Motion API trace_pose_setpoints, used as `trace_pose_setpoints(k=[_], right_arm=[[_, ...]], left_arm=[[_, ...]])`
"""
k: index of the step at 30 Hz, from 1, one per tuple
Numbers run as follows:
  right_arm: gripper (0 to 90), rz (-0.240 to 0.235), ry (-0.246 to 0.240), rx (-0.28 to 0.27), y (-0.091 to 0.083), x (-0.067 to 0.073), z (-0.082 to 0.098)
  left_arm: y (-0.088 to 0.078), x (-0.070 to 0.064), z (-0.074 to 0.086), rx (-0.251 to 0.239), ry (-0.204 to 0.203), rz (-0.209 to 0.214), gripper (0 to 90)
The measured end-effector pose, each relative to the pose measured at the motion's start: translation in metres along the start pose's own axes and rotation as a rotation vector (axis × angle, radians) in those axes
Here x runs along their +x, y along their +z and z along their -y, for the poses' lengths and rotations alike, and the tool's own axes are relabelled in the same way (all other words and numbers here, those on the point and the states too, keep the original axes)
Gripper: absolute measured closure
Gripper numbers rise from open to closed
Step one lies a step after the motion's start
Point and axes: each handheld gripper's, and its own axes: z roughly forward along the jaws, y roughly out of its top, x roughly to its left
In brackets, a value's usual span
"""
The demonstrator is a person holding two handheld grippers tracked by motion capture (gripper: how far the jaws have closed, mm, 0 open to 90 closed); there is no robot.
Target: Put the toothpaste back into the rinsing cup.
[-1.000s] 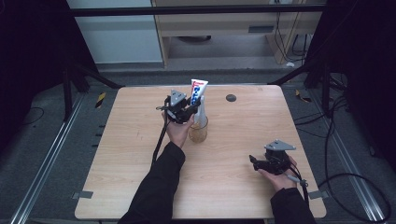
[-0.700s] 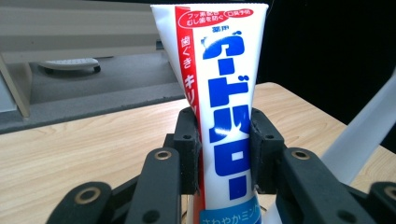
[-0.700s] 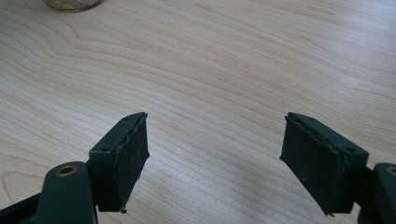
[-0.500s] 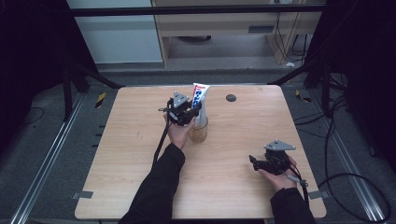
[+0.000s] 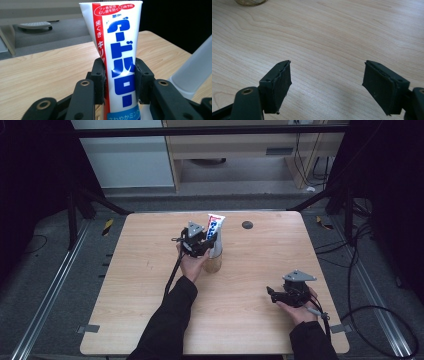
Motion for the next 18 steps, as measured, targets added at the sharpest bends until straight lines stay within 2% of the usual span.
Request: trace_pose_setpoints(k=[8, 13, 18], right_arm=[[22.5, 0.0, -0.001, -0.001, 0.0, 0.0, 0.0], [22.5, -0.001, 0.001, -0.001, 0.0, 0.0, 0.0], [22.4, 0.001, 0.005, -0.002, -0.001, 0.0, 0.0]], left_arm=[[-0.005, 0.0, -0.001, 0.034, 0.037, 0.002, 63.1], [-0.01, -0.002, 0.002, 0.056, 0.079, -0.001, 62.3], [-0.016, -0.001, 0.008, 0.072, 0.086, 0.002, 61.4]])
